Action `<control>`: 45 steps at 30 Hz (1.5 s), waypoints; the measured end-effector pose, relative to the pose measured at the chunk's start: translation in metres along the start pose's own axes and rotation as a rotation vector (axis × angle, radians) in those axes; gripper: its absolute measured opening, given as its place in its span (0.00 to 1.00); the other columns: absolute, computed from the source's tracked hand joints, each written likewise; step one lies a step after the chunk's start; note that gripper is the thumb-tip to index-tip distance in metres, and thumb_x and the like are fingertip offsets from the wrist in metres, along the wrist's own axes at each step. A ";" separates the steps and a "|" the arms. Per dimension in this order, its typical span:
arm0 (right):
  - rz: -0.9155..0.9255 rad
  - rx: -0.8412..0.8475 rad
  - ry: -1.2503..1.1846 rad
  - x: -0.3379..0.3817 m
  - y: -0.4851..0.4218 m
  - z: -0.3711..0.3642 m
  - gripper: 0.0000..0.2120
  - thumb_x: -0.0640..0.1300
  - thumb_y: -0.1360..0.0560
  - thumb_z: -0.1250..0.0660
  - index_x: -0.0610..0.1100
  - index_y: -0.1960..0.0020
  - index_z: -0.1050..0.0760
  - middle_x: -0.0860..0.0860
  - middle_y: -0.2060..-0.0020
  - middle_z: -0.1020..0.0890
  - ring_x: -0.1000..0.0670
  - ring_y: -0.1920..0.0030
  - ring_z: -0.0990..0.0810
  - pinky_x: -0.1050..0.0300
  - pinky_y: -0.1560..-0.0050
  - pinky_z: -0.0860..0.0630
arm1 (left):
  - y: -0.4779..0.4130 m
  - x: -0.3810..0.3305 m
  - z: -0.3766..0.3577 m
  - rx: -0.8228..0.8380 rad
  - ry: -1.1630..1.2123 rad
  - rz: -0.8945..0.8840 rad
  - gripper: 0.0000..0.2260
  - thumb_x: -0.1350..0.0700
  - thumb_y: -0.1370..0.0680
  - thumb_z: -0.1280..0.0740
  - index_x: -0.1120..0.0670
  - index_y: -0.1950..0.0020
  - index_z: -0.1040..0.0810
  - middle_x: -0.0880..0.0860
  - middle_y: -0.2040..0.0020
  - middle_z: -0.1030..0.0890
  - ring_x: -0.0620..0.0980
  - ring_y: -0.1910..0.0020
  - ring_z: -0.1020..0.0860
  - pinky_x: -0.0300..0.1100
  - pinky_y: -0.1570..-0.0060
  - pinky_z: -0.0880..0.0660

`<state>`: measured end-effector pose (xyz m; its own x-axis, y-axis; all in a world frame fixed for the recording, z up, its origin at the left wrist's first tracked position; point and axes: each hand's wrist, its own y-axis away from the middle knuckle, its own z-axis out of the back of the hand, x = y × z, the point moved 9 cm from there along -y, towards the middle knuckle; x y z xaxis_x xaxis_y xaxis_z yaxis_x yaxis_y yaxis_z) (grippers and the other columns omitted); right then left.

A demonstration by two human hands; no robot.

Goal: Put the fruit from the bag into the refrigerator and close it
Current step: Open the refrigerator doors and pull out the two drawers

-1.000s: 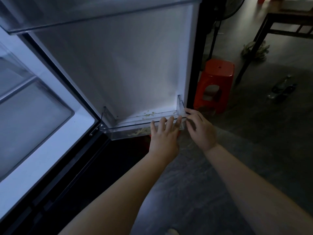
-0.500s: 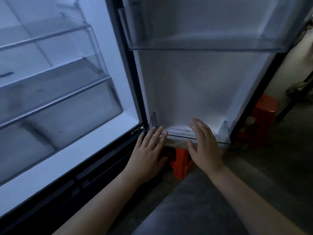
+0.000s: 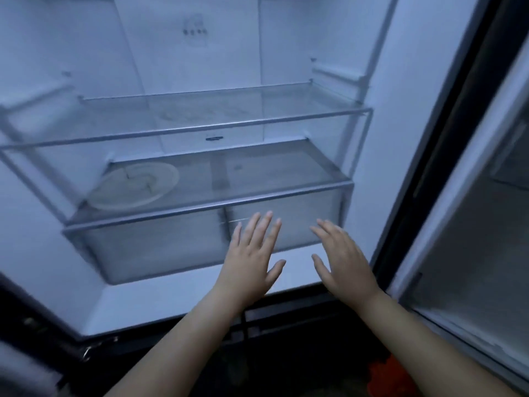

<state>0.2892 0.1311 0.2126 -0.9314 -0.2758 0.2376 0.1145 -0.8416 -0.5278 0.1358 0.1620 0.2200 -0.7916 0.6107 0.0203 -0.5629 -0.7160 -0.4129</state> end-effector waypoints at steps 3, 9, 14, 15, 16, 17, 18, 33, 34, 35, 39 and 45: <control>0.062 0.037 -0.010 0.028 -0.041 -0.029 0.25 0.46 0.27 0.39 0.43 0.30 0.34 0.47 0.30 0.32 0.47 0.29 0.36 0.52 0.32 0.35 | -0.001 0.051 -0.002 -0.003 -0.028 0.104 0.31 0.42 0.26 0.44 0.56 0.26 0.39 0.56 0.25 0.38 0.56 0.27 0.41 0.58 0.32 0.38; 0.115 0.119 -0.023 0.066 -0.103 -0.095 0.27 0.45 0.26 0.37 0.44 0.29 0.37 0.48 0.28 0.35 0.47 0.28 0.39 0.50 0.33 0.35 | -0.001 0.131 -0.022 0.019 -0.050 0.246 0.31 0.43 0.27 0.44 0.56 0.27 0.37 0.56 0.27 0.35 0.56 0.28 0.40 0.59 0.34 0.34; 0.128 0.132 -0.039 0.081 -0.132 -0.135 0.28 0.42 0.27 0.34 0.42 0.28 0.37 0.45 0.28 0.35 0.45 0.27 0.40 0.49 0.31 0.37 | -0.006 0.172 -0.042 0.002 -0.083 0.263 0.33 0.44 0.28 0.32 0.57 0.28 0.36 0.56 0.28 0.33 0.55 0.28 0.39 0.58 0.33 0.36; 0.127 0.131 -0.032 0.082 -0.135 -0.140 0.29 0.42 0.27 0.34 0.42 0.28 0.37 0.45 0.29 0.35 0.45 0.27 0.40 0.49 0.30 0.37 | -0.006 0.177 -0.046 -0.010 -0.090 0.266 0.32 0.44 0.28 0.33 0.57 0.28 0.35 0.56 0.29 0.33 0.55 0.28 0.39 0.58 0.33 0.36; 0.124 0.127 -0.024 0.082 -0.137 -0.145 0.29 0.41 0.28 0.33 0.41 0.29 0.37 0.44 0.29 0.34 0.44 0.27 0.40 0.48 0.30 0.37 | -0.006 0.181 -0.048 -0.026 -0.093 0.268 0.31 0.44 0.28 0.35 0.57 0.28 0.34 0.56 0.29 0.32 0.55 0.29 0.38 0.58 0.32 0.37; 0.121 0.121 -0.013 0.082 -0.137 -0.149 0.30 0.40 0.29 0.32 0.41 0.29 0.37 0.44 0.30 0.34 0.44 0.28 0.39 0.48 0.30 0.36 | -0.006 0.184 -0.051 -0.044 -0.095 0.268 0.31 0.44 0.28 0.34 0.57 0.29 0.34 0.56 0.31 0.31 0.56 0.30 0.37 0.58 0.32 0.38; 0.120 0.112 0.000 0.082 -0.137 -0.152 0.31 0.39 0.29 0.32 0.41 0.29 0.37 0.44 0.30 0.33 0.44 0.28 0.40 0.48 0.30 0.37 | -0.006 0.185 -0.053 -0.061 -0.100 0.266 0.31 0.45 0.28 0.32 0.57 0.29 0.33 0.57 0.32 0.30 0.56 0.31 0.36 0.59 0.32 0.39; -0.001 0.050 -0.280 0.084 -0.129 -0.148 0.27 0.38 0.25 0.37 0.46 0.28 0.38 0.52 0.26 0.40 0.53 0.25 0.47 0.57 0.28 0.44 | 0.007 0.186 -0.051 -0.167 0.159 0.346 0.27 0.46 0.25 0.38 0.55 0.27 0.35 0.56 0.28 0.38 0.55 0.27 0.43 0.55 0.29 0.45; -0.057 0.022 -0.382 0.084 -0.125 -0.141 0.25 0.38 0.24 0.37 0.47 0.29 0.36 0.54 0.27 0.38 0.55 0.26 0.44 0.60 0.29 0.44 | 0.012 0.185 -0.046 -0.221 0.283 0.395 0.25 0.47 0.24 0.40 0.53 0.28 0.35 0.54 0.27 0.40 0.53 0.26 0.44 0.51 0.29 0.45; -0.130 -0.023 -0.499 0.082 -0.121 -0.134 0.22 0.39 0.24 0.37 0.48 0.31 0.34 0.55 0.30 0.35 0.57 0.28 0.40 0.62 0.29 0.42 | 0.019 0.186 -0.041 -0.277 0.431 0.468 0.23 0.49 0.23 0.39 0.51 0.28 0.35 0.51 0.28 0.40 0.50 0.27 0.44 0.47 0.29 0.45; -0.638 -0.118 -1.058 0.054 -0.095 -0.144 0.13 0.38 0.22 0.37 0.48 0.39 0.29 0.52 0.40 0.24 0.56 0.38 0.26 0.53 0.34 0.30 | 0.050 0.196 -0.061 -0.434 1.150 0.970 0.18 0.55 0.21 0.38 0.46 0.32 0.35 0.46 0.33 0.35 0.41 0.34 0.36 0.39 0.36 0.39; -1.258 -0.117 -1.832 0.038 -0.076 -0.194 0.10 0.40 0.20 0.42 0.38 0.40 0.31 0.38 0.35 0.28 0.40 0.36 0.27 0.48 0.38 0.29 | 0.056 0.185 -0.113 -0.554 2.206 1.369 0.16 0.52 0.19 0.43 0.56 0.33 0.33 0.56 0.31 0.32 0.56 0.32 0.32 0.52 0.32 0.36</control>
<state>0.1775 0.2745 0.1032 0.7614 0.1602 0.6281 -0.1832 -0.8763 0.4456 -0.0151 0.2730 0.0981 0.8232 -0.2288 -0.5195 0.0459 -0.8854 0.4626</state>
